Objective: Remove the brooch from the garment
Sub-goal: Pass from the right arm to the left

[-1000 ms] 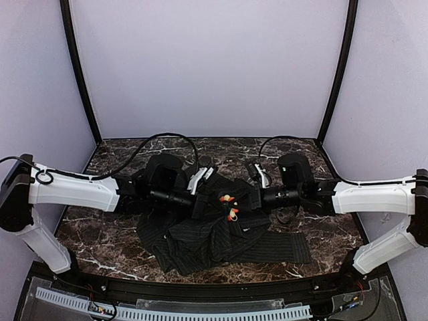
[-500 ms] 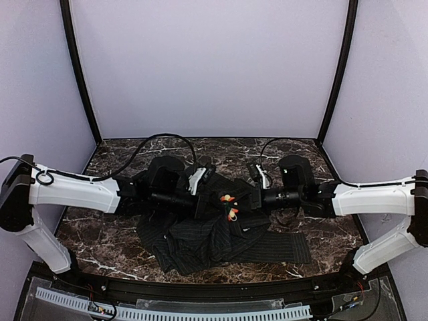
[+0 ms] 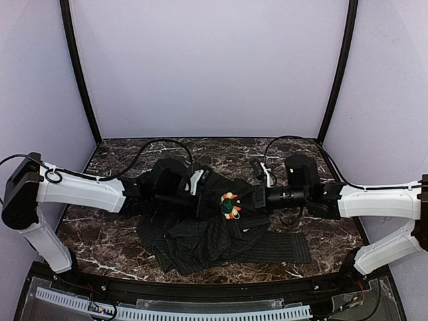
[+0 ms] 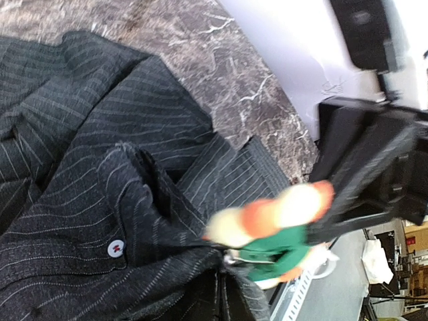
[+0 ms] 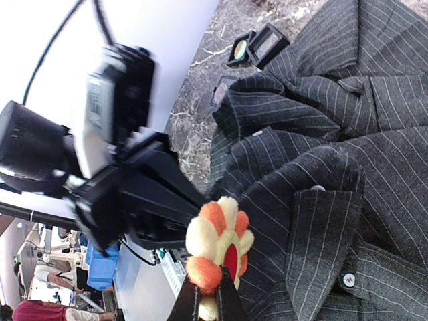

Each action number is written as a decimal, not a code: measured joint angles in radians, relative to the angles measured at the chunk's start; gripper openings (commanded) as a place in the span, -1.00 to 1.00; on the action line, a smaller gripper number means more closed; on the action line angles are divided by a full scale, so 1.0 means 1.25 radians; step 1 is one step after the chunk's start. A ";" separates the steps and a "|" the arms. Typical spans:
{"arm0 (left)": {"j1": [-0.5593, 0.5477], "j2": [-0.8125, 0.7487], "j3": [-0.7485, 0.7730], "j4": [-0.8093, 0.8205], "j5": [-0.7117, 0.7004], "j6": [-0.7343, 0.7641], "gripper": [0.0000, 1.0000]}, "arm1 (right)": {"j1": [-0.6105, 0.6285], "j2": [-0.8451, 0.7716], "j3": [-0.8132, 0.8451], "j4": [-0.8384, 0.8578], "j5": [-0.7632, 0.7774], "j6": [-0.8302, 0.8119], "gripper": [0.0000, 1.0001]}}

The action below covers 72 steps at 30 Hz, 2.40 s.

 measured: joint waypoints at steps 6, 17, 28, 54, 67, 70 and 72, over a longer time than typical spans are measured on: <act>0.000 0.019 -0.004 0.026 0.033 -0.008 -0.93 | 0.000 -0.009 -0.007 -0.001 0.002 0.007 -1.00; -0.002 -0.042 -0.017 -0.011 0.029 0.054 0.38 | 0.000 -0.050 -0.009 -0.013 0.047 -0.032 -1.00; -0.002 -0.096 -0.039 0.004 0.067 0.095 0.35 | 0.000 -0.070 -0.011 0.052 -0.019 -0.055 -1.00; 0.003 -0.063 -0.065 0.080 0.114 0.067 -0.98 | 0.001 -0.010 -0.032 0.088 -0.085 -0.081 -0.83; -0.002 -0.049 -0.045 0.034 0.122 0.094 -0.99 | 0.073 0.061 0.090 -0.064 0.011 -0.187 -0.44; -0.004 -0.048 -0.044 0.032 0.122 0.099 -0.98 | 0.082 0.074 0.102 -0.081 0.030 -0.202 -0.45; -0.004 -0.048 -0.044 0.030 0.121 0.100 -0.98 | 0.089 0.082 0.105 -0.088 0.041 -0.209 -0.46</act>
